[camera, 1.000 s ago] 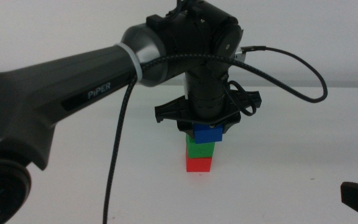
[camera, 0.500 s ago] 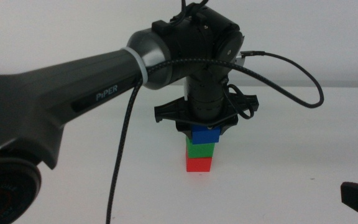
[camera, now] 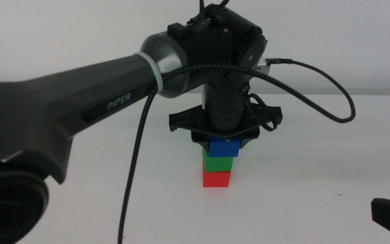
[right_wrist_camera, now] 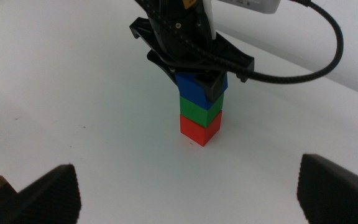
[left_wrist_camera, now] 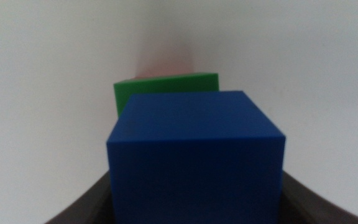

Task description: Stack red cubes first, then green, then blue cubes in a specific spot.

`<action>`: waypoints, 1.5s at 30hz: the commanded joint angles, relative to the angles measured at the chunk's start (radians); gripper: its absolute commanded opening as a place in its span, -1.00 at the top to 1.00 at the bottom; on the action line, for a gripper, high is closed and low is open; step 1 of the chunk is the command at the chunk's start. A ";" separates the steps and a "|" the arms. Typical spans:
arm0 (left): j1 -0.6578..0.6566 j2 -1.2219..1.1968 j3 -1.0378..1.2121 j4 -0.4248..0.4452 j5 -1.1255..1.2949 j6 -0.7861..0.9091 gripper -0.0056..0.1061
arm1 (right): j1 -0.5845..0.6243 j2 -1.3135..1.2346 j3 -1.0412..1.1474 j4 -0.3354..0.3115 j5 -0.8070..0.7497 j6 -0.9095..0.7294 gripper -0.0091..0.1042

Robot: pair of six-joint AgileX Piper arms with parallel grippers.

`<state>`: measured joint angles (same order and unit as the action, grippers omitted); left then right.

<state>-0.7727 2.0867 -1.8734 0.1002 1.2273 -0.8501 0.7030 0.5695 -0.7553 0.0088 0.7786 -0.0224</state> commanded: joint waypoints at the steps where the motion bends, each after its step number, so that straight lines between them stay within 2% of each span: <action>1: 0.006 0.020 0.006 0.023 0.085 0.015 -0.17 | -0.006 -0.004 0.000 -0.003 -0.010 -0.001 -0.81; 5: 0.006 0.018 0.006 0.034 0.085 0.015 -0.51 | -0.006 -0.004 0.000 -0.003 -0.010 -0.001 -0.81; 7: 0.006 0.005 0.006 0.038 0.085 0.026 -0.61 | -0.006 -0.004 0.000 -0.003 -0.010 -0.001 -0.81; 12: 0.006 -0.133 0.006 0.087 0.085 0.159 -0.63 | -0.006 -0.004 0.000 -0.003 -0.010 -0.001 -0.81; 15: 0.006 -0.280 0.025 0.086 0.087 0.379 -0.63 | -0.006 -0.004 0.000 -0.003 -0.010 -0.001 -0.81; 19: 0.006 -0.511 0.099 0.153 0.089 0.615 -0.63 | -0.006 -0.004 0.000 -0.003 -0.010 -0.001 -0.81; 24: 0.008 -0.799 0.303 0.276 0.090 0.632 -0.67 | -0.006 -0.004 0.000 -0.003 -0.010 -0.001 -0.81; 30: 0.084 -1.129 0.563 0.306 0.052 0.588 -0.73 | -0.006 -0.004 0.000 -0.003 -0.010 -0.001 -0.81; 32: 0.178 -1.219 0.648 0.229 -0.035 0.623 -0.73 | -0.006 -0.004 0.000 -0.003 -0.010 -0.001 -0.81; 36: 0.438 -1.390 0.816 0.081 -0.246 0.815 -0.73 | -0.006 -0.004 0.000 0.003 -0.010 -0.001 -0.81; 39: 0.594 -1.495 0.910 0.008 -0.351 0.850 -0.73 | -0.006 -0.004 0.000 0.004 -0.010 -0.001 -0.81; 43: 0.744 -1.579 0.974 -0.100 -0.393 0.924 -0.73 | -0.006 -0.004 0.000 0.002 -0.010 -0.001 -0.81; 45: 0.794 -1.598 0.980 -0.127 -0.395 0.937 -0.73 | -0.006 -0.004 0.000 0.002 -0.010 -0.001 -0.81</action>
<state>-0.0186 0.5064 -0.9040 0.0224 0.8670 0.0615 0.7030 0.5695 -0.7553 0.0107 0.7786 -0.0224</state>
